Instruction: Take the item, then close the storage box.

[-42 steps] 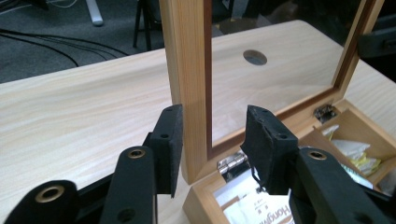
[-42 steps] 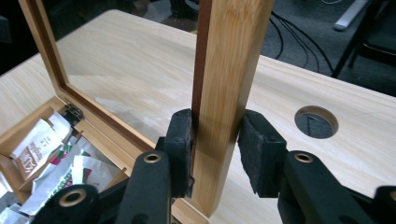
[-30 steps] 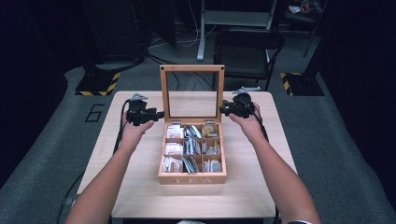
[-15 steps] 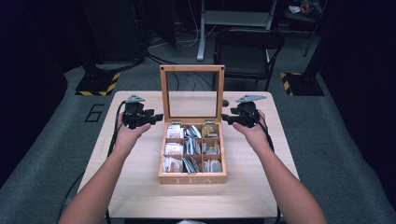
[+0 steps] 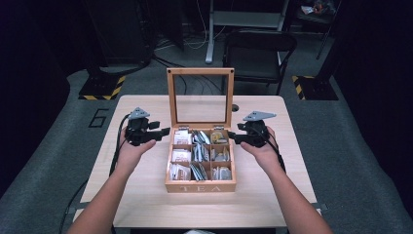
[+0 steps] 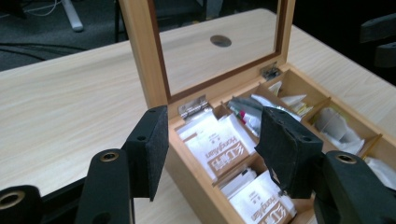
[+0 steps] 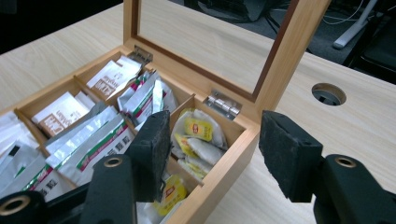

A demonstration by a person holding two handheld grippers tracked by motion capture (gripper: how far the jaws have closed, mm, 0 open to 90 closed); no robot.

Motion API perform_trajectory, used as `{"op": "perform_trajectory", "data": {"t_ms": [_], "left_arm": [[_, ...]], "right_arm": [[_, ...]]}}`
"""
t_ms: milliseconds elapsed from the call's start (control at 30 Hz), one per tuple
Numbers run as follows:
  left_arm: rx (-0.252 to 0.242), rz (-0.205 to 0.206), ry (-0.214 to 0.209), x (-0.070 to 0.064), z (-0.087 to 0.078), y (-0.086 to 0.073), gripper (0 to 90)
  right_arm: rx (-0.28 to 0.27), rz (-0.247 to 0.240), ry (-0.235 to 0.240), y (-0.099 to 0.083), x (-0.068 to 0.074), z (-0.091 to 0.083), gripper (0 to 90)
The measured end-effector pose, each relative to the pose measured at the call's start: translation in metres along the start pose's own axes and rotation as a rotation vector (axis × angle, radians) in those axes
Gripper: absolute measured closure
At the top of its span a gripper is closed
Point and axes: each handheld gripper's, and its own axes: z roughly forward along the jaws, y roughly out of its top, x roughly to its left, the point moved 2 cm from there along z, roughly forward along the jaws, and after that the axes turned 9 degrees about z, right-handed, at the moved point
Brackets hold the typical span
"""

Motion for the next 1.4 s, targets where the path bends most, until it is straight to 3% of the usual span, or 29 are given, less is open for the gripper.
{"op": "perform_trajectory", "data": {"t_ms": [167, 267, 433, 567, 1100, 1400], "left_arm": [[-0.011, -0.022, -0.007, -0.002, -0.005, -0.011, 42.8], [-0.022, -0.036, 0.001, -0.004, -0.008, -0.019, 42.9], [-0.007, -0.021, 0.016, -0.004, -0.009, -0.029, 42.9], [-0.013, -0.040, 0.017, -0.005, -0.011, -0.038, 43.1], [0.043, -0.036, 0.010, -0.004, -0.003, -0.060, 42.4], [0.038, -0.061, 0.018, 0.000, -0.003, -0.064, 42.4]], "right_arm": [[-0.001, -0.043, 0.015, -0.013, 0.012, -0.004, 44.2], [0.007, -0.047, 0.002, -0.020, 0.020, -0.007, 42.9], [0.011, -0.053, 0.013, -0.030, 0.029, -0.009, 42.8], [0.027, -0.065, 0.013, -0.037, 0.036, -0.009, 45.2], [0.021, -0.078, 0.052, -0.052, 0.053, -0.006, 51.9], [0.036, -0.073, 0.084, -0.057, 0.066, -0.001, 55.2]]}}
